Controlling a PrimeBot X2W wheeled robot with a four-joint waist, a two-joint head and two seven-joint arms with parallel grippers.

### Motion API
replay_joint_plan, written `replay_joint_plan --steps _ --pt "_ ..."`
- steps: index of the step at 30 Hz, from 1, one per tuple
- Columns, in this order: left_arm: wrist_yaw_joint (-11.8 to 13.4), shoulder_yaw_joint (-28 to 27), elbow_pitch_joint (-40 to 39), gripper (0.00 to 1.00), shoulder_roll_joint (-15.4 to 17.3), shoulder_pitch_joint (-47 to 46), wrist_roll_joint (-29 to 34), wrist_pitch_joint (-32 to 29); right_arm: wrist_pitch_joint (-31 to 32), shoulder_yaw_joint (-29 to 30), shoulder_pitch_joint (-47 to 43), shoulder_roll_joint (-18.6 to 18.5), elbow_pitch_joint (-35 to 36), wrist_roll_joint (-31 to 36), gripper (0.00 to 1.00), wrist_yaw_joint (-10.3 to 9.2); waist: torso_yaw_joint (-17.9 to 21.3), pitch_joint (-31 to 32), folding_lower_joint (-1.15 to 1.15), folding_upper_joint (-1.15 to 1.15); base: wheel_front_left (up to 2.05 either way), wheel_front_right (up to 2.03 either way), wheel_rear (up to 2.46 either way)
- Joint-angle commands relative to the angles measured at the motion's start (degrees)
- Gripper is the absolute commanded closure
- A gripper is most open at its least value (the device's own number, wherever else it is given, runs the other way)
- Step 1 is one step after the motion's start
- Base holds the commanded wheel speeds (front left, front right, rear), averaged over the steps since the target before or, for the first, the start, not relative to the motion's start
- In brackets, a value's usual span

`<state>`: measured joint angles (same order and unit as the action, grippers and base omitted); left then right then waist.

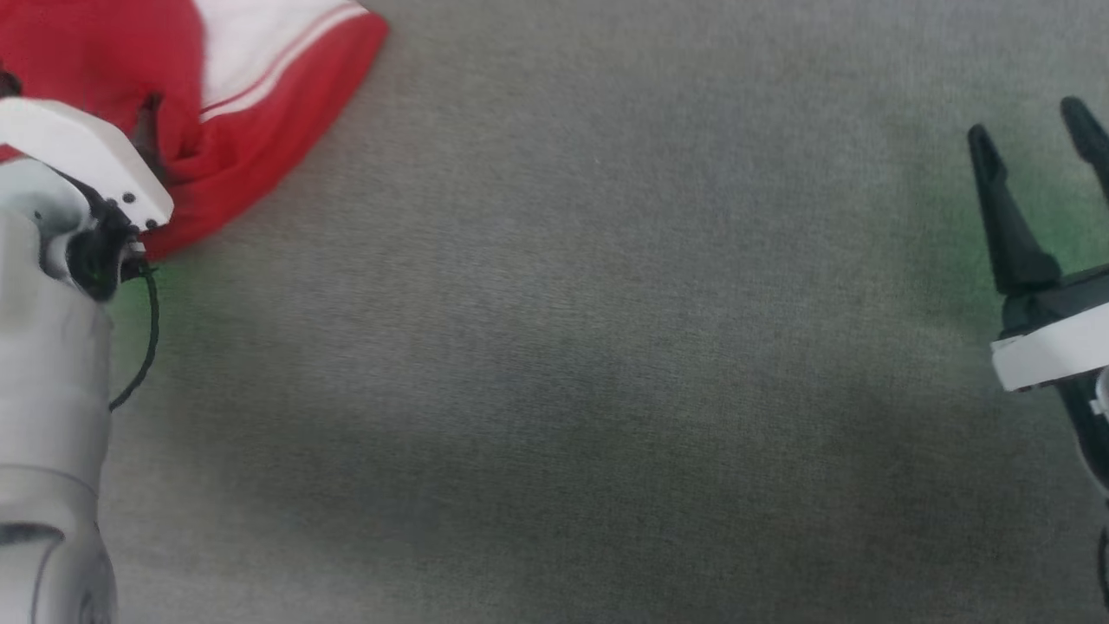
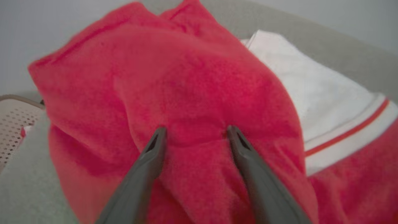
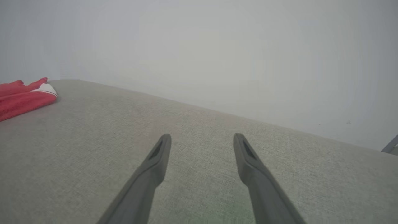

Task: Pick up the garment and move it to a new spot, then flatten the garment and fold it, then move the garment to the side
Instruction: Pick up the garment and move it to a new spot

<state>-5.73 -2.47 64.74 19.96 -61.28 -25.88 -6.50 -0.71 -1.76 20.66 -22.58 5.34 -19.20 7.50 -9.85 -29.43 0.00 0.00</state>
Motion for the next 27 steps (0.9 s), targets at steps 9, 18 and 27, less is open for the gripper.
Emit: replay_joint_plan --steps 9,18,27 --pt "3.4 1.5 8.5 0.00 -1.9 -4.3 -0.5 -14.9 1.8 1.7 1.7 -1.7 4.5 -0.4 0.00 -0.02 1.8 -6.5 0.00 0.00 0.00 0.00 0.00" --pt "2.5 2.9 7.4 1.00 -1.6 -4.6 0.5 -8.2 1.7 2.1 0.8 -1.1 4.2 -0.1 0.00 -0.02 1.4 -5.4 0.00 0.00 0.00 0.00 0.00" --pt "-0.1 6.5 2.9 1.00 3.8 -6.5 3.9 2.9 -0.1 2.2 -2.0 1.4 0.0 -0.5 0.00 -0.02 0.0 3.3 0.00 0.00 0.00 0.00 0.00"
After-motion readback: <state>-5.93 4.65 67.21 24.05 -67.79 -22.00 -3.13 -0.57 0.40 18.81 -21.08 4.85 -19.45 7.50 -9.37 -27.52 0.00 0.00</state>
